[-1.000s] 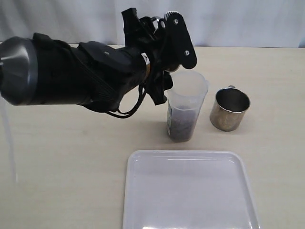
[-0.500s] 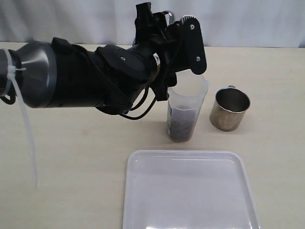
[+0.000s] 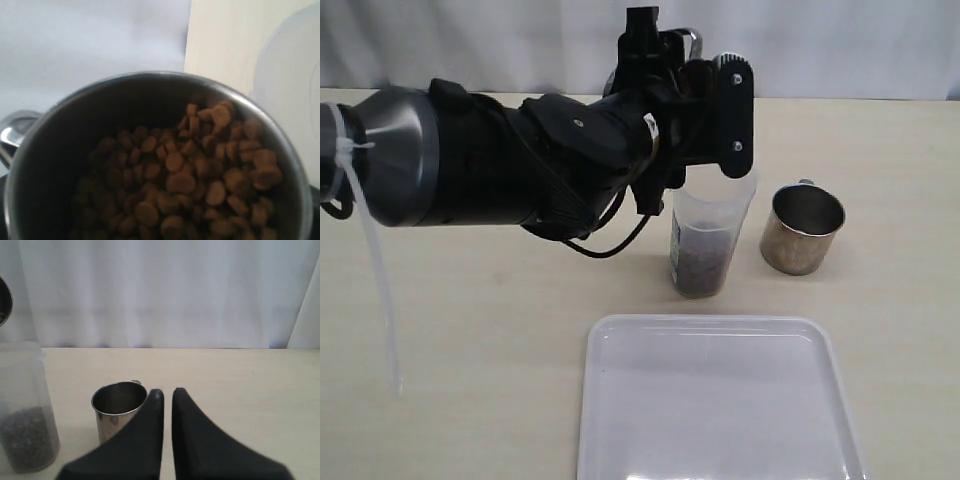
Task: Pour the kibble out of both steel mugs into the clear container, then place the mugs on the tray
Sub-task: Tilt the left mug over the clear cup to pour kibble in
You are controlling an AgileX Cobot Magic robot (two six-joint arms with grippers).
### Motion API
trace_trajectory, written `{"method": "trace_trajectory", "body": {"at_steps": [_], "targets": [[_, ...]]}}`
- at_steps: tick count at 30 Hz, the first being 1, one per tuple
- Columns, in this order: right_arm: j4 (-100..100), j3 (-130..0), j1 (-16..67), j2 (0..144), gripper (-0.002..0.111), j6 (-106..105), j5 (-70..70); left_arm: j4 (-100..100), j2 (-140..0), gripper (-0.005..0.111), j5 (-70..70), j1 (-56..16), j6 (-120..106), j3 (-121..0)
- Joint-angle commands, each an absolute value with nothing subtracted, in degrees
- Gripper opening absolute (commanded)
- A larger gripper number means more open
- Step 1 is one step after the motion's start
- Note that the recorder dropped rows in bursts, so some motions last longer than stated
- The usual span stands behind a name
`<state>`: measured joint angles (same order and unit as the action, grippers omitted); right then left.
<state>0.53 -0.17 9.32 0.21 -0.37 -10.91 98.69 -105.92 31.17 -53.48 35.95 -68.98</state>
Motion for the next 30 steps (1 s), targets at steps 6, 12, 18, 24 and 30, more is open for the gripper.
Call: {"method": "trace_trajectory", "body": {"at_steps": [6,12,18,24,30], "targets": [[0.4,0.0,9.5,0.0,0.005,-0.4,-11.0,99.9,-105.8,0.000,30.8,-54.0,26.8,-69.7],[0.4,0.0,9.5,0.0,0.005,-0.4,-11.0,99.9,-105.9,0.000,30.7,-54.0,26.3,-70.4],[0.4,0.0,9.5,0.0,0.005,-0.4,-11.0,99.9,-106.9,0.000,30.9,-54.0,23.0,-71.0],[0.4,0.0,9.5,0.0,0.005,-0.4,-11.0,99.9,-107.0,0.000,31.3,-54.0,20.4,-71.0],[0.4,0.0,9.5,0.0,0.005,-0.4,-11.0,99.9,-107.0,0.000,31.3,-54.0,17.8,-71.0]]}}
